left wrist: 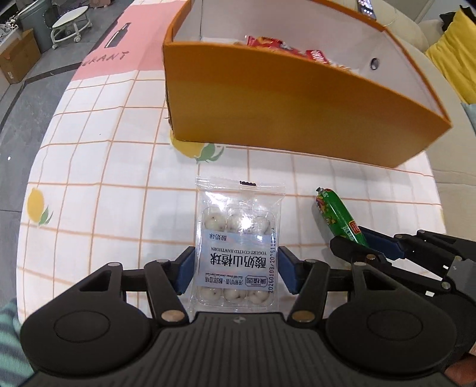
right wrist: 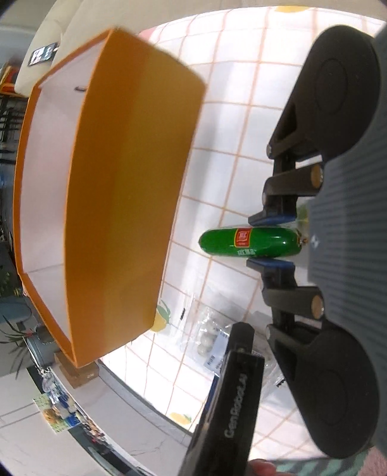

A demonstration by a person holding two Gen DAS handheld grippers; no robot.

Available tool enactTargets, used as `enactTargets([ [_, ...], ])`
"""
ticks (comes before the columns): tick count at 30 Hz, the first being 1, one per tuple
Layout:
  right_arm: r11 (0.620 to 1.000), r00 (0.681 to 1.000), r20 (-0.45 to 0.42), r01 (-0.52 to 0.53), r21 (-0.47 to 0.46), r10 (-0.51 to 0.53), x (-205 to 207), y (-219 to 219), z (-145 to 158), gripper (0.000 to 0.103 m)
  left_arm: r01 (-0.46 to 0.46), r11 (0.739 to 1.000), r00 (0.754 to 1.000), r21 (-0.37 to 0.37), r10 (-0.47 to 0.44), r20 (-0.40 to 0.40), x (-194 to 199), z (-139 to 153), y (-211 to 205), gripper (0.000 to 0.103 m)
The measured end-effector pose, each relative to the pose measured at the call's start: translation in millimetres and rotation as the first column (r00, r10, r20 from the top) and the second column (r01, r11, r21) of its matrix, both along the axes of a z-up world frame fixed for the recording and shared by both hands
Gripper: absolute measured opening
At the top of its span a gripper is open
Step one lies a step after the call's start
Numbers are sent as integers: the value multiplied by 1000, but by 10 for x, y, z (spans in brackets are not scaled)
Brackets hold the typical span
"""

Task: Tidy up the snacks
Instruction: 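Lift both held snacks and carry them over the orange box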

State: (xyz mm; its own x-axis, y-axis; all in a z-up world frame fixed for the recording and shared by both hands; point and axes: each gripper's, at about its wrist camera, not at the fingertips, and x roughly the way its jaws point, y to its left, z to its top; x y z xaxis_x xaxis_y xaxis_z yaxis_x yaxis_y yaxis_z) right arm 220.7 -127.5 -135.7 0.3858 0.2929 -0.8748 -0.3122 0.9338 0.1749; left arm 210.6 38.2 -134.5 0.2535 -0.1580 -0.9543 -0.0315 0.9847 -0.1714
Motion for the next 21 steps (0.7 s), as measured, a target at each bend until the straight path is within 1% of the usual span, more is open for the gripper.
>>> enactTargets([
  [4,1000,1000,3,22,16,-22,-165,-88,212,19,-5,998,1000,-63,6,6,-133,207,3,66],
  [8,999,999,31,32,33,-33,-349,-169,473,19,14,998,999,-60,-11,48,-234,453,-43,66],
  [12,997,996,68,54,48,-57,-526,-288,763,19,13,996,996,-93,-5,86,-315,691,-23,66],
  [15,996,992,100,72,59,-77,-617,-374,970,19,19,997,992,-80,-9,122,-373,882,-14,66],
  [17,995,987,130,83,64,-91,-660,-435,1122,19,24,997,988,-73,-13,153,-383,1019,2,66],
  [21,993,977,187,93,77,-106,-681,-546,1423,19,44,995,979,-88,-26,202,-303,1237,46,66],
])
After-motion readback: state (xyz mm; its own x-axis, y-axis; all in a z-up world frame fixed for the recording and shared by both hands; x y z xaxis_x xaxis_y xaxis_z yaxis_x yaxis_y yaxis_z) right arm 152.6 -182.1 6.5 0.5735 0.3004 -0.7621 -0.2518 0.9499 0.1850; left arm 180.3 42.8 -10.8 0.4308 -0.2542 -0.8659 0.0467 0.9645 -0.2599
